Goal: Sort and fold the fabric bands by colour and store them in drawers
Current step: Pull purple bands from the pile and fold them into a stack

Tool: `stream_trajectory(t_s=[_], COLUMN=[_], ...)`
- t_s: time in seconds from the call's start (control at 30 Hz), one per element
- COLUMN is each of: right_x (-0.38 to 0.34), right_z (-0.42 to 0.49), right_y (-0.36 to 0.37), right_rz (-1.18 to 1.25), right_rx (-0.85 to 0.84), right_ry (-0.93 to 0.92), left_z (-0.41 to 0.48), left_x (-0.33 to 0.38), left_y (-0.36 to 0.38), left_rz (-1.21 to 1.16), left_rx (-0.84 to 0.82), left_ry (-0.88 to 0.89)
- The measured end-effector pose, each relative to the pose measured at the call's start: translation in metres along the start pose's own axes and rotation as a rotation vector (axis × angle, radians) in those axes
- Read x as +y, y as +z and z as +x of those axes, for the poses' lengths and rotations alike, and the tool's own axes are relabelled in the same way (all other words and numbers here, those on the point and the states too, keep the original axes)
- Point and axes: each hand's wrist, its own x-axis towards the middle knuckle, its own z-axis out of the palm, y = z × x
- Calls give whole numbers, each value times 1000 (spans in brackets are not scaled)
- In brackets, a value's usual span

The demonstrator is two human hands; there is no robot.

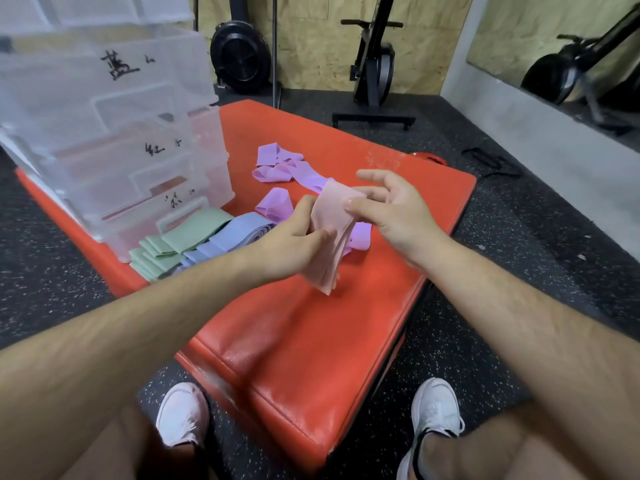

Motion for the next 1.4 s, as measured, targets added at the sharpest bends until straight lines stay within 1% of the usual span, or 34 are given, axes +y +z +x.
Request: stream_trajectory(t_s=[0.07, 0.13, 0.17, 0.23, 0.33, 0.4, 0.47, 0.57, 0.6, 0.73, 0.83, 0.9, 0.93, 0.97, 1.03, 1.07, 1.1, 1.17, 1.2, 1.3, 1.4], right_x=[1, 6, 9, 13, 19, 22, 22, 22, 24, 33, 42, 56, 65, 73, 87, 90, 90, 90, 93, 94, 81], right_z=[0, -4, -5, -3, 7, 17, 23, 31, 35, 57, 73, 81, 84, 86, 91, 92, 89, 83, 82, 76, 70], right_y=[0, 2, 2, -3, -18, -28, -38, -51, -54, -67, -76, -81, -84, -86, -93, -96, -97, -100, -103, -106, -103], right_rz=[151, 166, 123, 34, -96, -143, -139, -90, -85, -81, -36, -2, -47, -161, -548, -742, -860, -914, -920, -1014, -1104], right_rx=[-19, -78, -67, 30, 160, 210, 159, -14, -21, 141, 237, 229, 223, 211, 201, 217, 227, 182, 137, 83, 116], right_ry=[124, 193, 196, 172, 136, 127, 181, 311, 318, 241, 229, 329, 401, 460, 512, 491, 427, 277, 244, 236, 151], left_z=[7, 17, 22, 36, 52, 60, 69, 89, 97, 129, 152, 162, 162, 163, 160, 159, 158, 158, 159, 157, 149], left_x=[11, 19, 25, 31, 36, 39, 41, 36, 34, 30, 30, 24, 18, 11, -2, -5, -8, -7, -6, -5, -1], left_y=[8, 15, 19, 27, 37, 40, 45, 50, 51, 64, 79, 92, 97, 102, 106, 105, 104, 100, 99, 100, 98], left_rz=[-32, -67, -88, -141, -240, -262, -292, -395, -427, -476, -370, -167, -35, 92, 321, 404, 461, 478, 472, 479, 521], left_rx=[70, 127, 145, 156, 128, 111, 113, 178, 189, 212, 253, 233, 199, 161, 64, 37, 40, 29, 17, 13, 26], left_ry=[12, 13, -8, -64, -117, -127, -115, -116, -121, -93, -51, -12, -15, -11, 15, 33, 66, 108, 123, 164, 195])
